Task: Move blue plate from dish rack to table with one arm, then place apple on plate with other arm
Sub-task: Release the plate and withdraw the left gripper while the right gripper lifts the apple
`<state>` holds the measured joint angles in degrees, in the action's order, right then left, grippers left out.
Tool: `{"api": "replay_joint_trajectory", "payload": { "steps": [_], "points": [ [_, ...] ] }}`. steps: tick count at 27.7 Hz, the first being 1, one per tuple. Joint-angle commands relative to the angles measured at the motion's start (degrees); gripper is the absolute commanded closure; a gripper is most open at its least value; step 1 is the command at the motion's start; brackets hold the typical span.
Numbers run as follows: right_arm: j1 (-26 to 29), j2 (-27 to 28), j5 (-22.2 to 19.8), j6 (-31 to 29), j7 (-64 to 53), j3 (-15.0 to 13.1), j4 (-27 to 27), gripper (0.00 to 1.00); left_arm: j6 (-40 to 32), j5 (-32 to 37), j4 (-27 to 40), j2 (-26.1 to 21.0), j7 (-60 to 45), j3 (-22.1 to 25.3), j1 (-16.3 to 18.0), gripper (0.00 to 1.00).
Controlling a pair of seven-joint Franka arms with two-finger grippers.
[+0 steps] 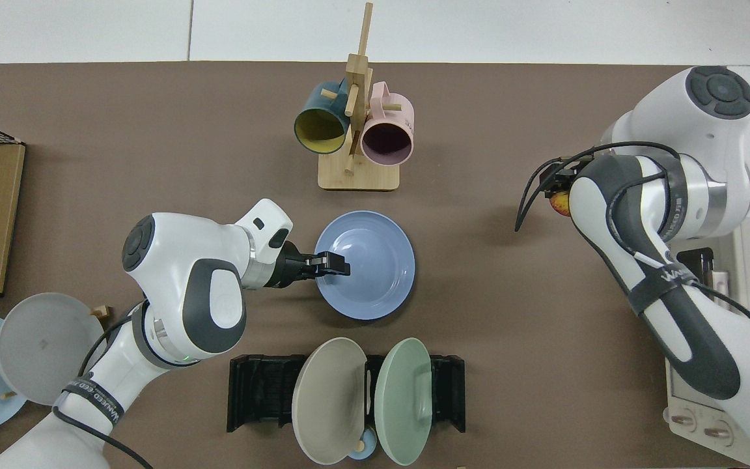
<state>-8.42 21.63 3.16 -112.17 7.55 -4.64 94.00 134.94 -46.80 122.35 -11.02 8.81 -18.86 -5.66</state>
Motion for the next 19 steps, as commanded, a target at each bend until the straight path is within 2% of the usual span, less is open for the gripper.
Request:
{"api": "replay_joint_trajectory", "payload": {
  "steps": [1, 5, 8, 11, 15, 19],
  "points": [
    [-1.2, -1.8, 1.4, 2.0, 3.2, 0.2, 0.0, 1.0, 2.3, 0.9, 0.3, 0.2, -1.5, 0.1, -0.8, 0.0],
    [-2.2, -2.6, 1.4, 3.4, 3.3, 0.2, 0.0, 1.0, 1.6, 5.8, -0.2, 1.3, -5.2, 0.3, -0.1, 0.0],
    [-2.5, -3.0, 1.8, 3.6, 3.2, 0.4, 0.3, 1.0, -0.7, 12.1, -1.5, 2.7, -8.8, 1.1, 0.3, 0.0],
    [-2.5, -3.2, 3.5, 4.3, 3.1, 0.4, 0.5, 1.0, -7.7, 20.3, -4.0, 4.9, -11.8, 3.5, 0.4, 0.0],
    [-2.5, -3.6, 3.8, 7.7, 2.2, 0.5, 0.3, 1.0, -19.7, 33.9, -11.2, 7.0, -12.7, 6.7, 0.4, 0.0],
    [-3.1, -4.1, 3.8, 9.1, 0.2, 0.6, 0.1, 1.0, -28.0, 41.2, -16.3, 8.2, -12.6, 7.5, 1.2, 0.0]
  ]
}}
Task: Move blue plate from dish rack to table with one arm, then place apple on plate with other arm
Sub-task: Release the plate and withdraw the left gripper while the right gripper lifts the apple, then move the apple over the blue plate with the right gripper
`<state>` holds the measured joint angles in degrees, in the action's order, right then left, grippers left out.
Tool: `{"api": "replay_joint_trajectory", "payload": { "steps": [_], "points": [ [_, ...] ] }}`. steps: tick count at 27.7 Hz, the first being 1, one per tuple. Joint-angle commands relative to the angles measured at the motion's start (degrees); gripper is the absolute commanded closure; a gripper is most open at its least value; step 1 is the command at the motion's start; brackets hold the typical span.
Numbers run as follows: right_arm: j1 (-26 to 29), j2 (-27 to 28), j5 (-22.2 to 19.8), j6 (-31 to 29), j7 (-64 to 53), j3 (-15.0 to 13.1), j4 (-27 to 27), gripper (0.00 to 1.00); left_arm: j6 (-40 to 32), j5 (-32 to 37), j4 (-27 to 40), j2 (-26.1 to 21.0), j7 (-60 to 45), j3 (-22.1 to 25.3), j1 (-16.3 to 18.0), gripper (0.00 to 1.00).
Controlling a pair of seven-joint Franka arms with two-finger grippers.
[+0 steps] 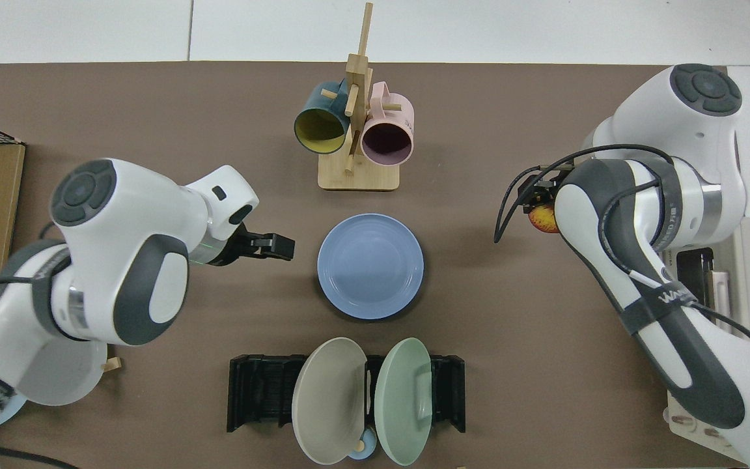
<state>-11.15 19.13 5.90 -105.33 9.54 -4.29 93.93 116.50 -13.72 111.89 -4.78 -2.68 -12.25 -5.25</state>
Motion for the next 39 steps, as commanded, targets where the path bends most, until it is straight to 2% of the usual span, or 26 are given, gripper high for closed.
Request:
{"api": "replay_joint_trajectory", "payload": {
  "steps": [1, 5, 8, 13, 17, 23, 26, 39],
  "points": [
    [-0.8, -1.6, 1.0, 2.2, -1.9, 0.2, 0.2, 1.0, -11.3, 9.0, -7.0, 2.1, -1.0, 1.0, 1.0, 0.0],
    [-2.6, -1.6, 1.3, 1.3, -2.0, 0.2, 0.2, 1.0, -18.8, 11.7, -12.1, 2.7, -0.7, 1.0, 2.7, 0.0],
    [-3.7, -1.6, 3.3, 1.1, -2.0, 0.2, 0.2, 1.0, -23.1, 14.3, -16.2, 2.8, -0.7, 1.1, 2.8, 0.0],
    [-4.7, -1.6, 5.8, -0.5, -2.0, 0.2, 0.3, 1.0, -26.1, 15.9, -20.4, 2.7, -0.2, 2.1, 2.9, 0.0],
    [-6.0, -1.8, 5.9, -0.6, -1.3, 0.2, 0.6, 1.0, -29.7, 15.9, -23.6, 2.8, 0.0, 2.5, 2.9, 0.0],
    [-9.1, -1.9, 5.9, -1.9, -0.3, 0.2, 0.2, 1.0, -29.8, 15.8, -23.8, 2.8, -0.1, 2.6, 2.9, 0.0],
    [-13.1, -1.9, 5.7, -4.8, 3.9, 0.1, 0.2, 1.0, -29.6, 14.9, -23.7, 3.3, -0.2, 3.5, 2.9, 0.0],
    [-20.3, 2.1, 5.2, -13.2, 12.7, 0.2, -0.7, 1.0, -29.1, 14.9, -23.6, 4.3, -0.3, 4.5, 2.9, 0.0]
  ]
}}
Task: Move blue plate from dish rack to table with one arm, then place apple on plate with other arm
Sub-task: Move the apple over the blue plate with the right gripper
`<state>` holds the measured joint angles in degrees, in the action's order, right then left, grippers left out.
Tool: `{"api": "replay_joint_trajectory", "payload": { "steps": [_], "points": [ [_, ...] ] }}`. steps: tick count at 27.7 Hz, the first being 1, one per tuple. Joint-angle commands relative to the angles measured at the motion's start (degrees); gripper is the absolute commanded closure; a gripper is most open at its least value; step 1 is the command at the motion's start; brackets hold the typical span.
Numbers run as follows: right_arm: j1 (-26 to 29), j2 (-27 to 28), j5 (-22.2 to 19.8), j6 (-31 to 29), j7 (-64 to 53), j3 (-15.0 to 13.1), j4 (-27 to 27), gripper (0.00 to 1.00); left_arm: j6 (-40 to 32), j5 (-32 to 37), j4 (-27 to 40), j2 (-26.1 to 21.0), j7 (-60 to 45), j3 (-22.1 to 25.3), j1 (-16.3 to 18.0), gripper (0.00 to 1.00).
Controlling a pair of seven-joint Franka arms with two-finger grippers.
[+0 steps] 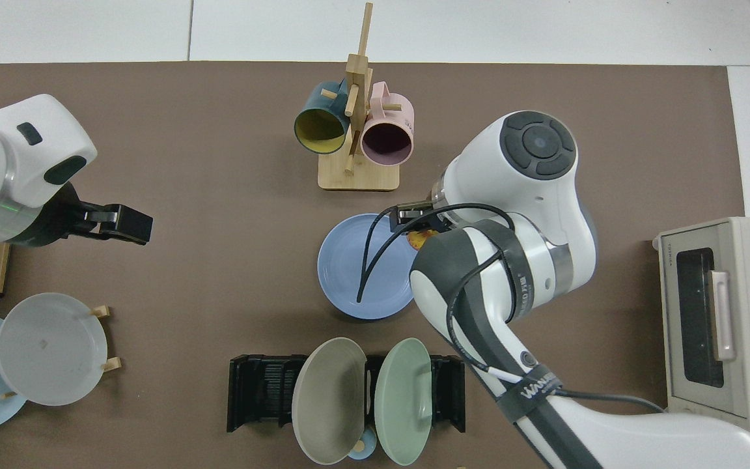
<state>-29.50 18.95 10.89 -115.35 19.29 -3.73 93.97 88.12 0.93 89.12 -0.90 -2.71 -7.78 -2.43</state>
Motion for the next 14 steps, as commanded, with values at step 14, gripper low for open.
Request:
{"api": "replay_joint_trajectory", "payload": {
  "steps": [14],
  "points": [
    [-6.7, 8.6, -1.2, -7.8, 6.2, -0.5, -2.2, 1.0, -0.8, 0.2, -0.9, 0.6, -0.3, 0.1, 0.6, 0.0]
  ]
}}
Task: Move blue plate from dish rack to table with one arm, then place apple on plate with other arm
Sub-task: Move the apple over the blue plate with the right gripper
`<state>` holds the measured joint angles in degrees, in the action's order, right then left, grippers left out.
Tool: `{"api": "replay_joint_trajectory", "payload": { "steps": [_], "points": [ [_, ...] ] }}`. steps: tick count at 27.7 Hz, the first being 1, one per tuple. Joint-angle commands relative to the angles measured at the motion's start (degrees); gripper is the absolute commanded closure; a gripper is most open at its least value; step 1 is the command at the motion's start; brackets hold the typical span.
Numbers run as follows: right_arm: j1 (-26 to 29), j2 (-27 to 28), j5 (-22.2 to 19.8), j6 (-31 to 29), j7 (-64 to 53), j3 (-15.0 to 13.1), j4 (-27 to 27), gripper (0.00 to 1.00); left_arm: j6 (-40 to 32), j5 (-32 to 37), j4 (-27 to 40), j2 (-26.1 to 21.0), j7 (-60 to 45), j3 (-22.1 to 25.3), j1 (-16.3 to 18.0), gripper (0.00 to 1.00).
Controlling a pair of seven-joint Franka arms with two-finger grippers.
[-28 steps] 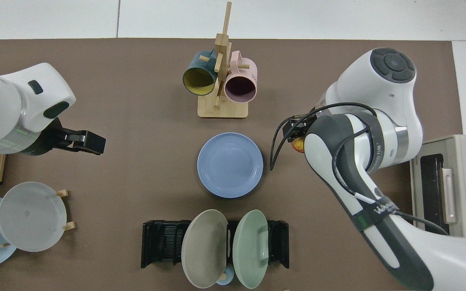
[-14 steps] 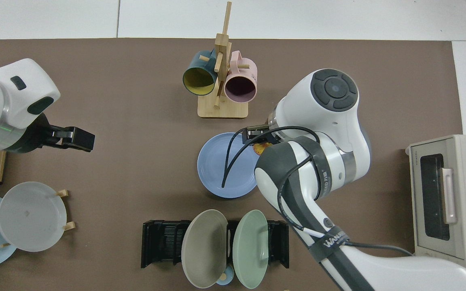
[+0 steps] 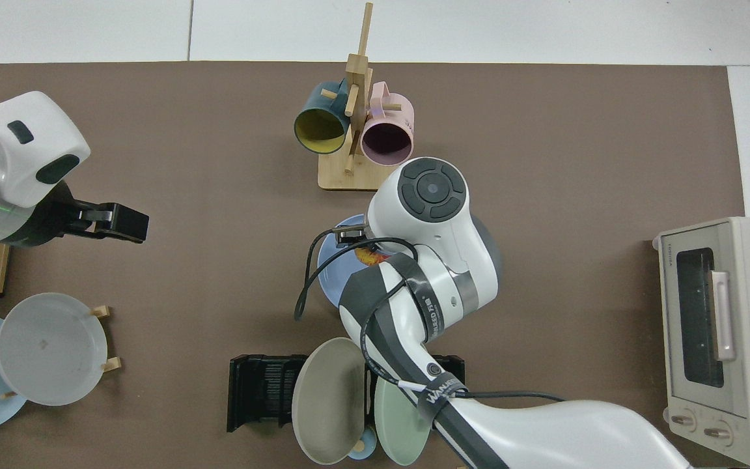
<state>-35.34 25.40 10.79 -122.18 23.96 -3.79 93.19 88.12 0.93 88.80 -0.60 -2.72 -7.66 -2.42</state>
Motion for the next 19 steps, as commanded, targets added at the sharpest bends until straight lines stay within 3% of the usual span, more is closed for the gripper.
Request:
{"api": "replay_joint_trajectory", "payload": {
  "steps": [1, 19],
  "points": [
    [-0.9, 2.4, -1.4, -1.0, 1.5, -0.4, -1.3, 1.0, -0.8, 0.2, -0.6, 0.2, -0.3, 0.0, 0.7, 0.0],
    [-1.1, 2.7, -0.4, -3.1, 3.5, -0.3, 4.4, 1.0, -0.8, 0.3, -0.6, 0.3, -0.4, 0.7, 0.8, 0.0]
  ]
}}
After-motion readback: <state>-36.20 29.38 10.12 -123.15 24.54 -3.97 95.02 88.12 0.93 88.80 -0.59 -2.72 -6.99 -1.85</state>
